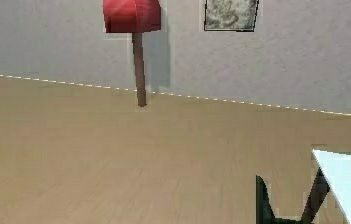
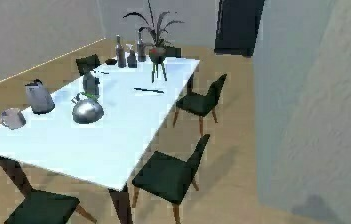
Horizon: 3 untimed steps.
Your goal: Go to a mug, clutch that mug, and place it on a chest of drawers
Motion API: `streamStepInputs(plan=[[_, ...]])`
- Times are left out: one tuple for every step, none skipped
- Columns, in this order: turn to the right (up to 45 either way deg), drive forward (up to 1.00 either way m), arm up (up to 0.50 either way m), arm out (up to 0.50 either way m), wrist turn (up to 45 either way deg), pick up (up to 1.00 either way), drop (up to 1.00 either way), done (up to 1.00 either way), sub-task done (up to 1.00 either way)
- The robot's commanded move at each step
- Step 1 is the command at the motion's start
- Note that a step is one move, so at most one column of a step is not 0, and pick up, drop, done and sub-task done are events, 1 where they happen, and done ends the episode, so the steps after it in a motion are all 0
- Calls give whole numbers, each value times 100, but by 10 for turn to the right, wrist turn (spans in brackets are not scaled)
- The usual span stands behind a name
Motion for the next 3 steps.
streamStepInputs(plan=[[-360,0,0,0,0,0,0,0,0],[450,0,0,0,0,0,0,0,0],[30,0,0,0,0,0,0,0,0]])
